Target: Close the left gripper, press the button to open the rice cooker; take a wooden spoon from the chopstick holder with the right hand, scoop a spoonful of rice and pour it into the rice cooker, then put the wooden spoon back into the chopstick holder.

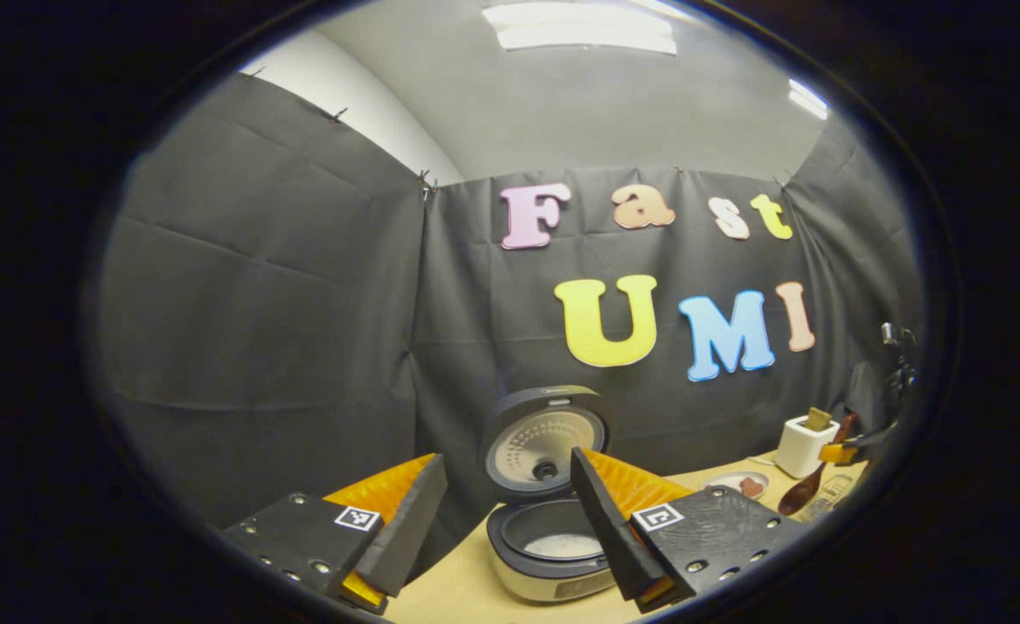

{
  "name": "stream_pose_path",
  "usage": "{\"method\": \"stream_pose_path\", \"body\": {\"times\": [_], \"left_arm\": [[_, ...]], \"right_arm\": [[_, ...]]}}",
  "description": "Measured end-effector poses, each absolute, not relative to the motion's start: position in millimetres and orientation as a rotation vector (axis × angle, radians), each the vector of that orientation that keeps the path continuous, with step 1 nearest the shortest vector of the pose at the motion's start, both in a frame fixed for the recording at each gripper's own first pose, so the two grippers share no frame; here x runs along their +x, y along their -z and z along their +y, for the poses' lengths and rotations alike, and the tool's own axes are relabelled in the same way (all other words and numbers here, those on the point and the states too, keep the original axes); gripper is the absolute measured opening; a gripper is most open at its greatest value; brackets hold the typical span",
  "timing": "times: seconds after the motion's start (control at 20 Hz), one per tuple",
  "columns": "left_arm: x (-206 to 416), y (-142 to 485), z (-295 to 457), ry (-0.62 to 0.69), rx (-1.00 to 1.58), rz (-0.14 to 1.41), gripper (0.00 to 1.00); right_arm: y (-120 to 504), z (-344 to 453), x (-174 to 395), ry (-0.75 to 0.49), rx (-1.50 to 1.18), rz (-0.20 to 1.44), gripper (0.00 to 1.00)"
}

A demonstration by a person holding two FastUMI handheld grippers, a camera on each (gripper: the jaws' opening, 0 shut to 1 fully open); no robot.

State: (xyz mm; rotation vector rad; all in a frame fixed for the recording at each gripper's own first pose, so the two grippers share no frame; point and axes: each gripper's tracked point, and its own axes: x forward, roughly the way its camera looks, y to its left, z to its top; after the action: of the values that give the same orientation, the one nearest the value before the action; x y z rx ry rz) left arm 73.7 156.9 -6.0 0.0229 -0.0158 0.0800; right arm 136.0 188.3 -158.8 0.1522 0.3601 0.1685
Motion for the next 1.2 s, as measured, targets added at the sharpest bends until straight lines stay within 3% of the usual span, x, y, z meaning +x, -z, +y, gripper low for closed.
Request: {"method": "stream_pose_path", "body": {"times": [0.3, 0.35, 0.4, 0.55, 0.7, 0.9, 1.2], "left_arm": [[72, 24, 182, -0.103, 0.03, 0.015, 0.87], [71, 26, 186, -0.107, 0.032, 0.021, 0.87], [71, 27, 189, -0.111, 0.033, 0.025, 0.87], [72, 32, 196, -0.12, 0.024, 0.029, 0.88], [72, 34, 199, -0.126, 0.015, 0.031, 0.87], [71, 37, 200, -0.129, 0.014, 0.035, 0.87], [70, 32, 197, -0.129, 0.023, 0.031, 0.88]], "right_arm": [[205, 213, 131, -0.167, 0.025, 0.419, 0.08], [204, 219, 129, -0.171, 0.005, 0.402, 0.05], [207, 225, 129, -0.174, -0.02, 0.395, 0.08], [212, 251, 121, -0.215, -0.055, 0.398, 0.05], [216, 277, 111, -0.258, -0.051, 0.409, 0.08], [219, 289, 106, -0.277, 0.071, 0.459, 0.09], [232, 243, 120, -0.151, 0.536, 0.606, 0.09]]}}
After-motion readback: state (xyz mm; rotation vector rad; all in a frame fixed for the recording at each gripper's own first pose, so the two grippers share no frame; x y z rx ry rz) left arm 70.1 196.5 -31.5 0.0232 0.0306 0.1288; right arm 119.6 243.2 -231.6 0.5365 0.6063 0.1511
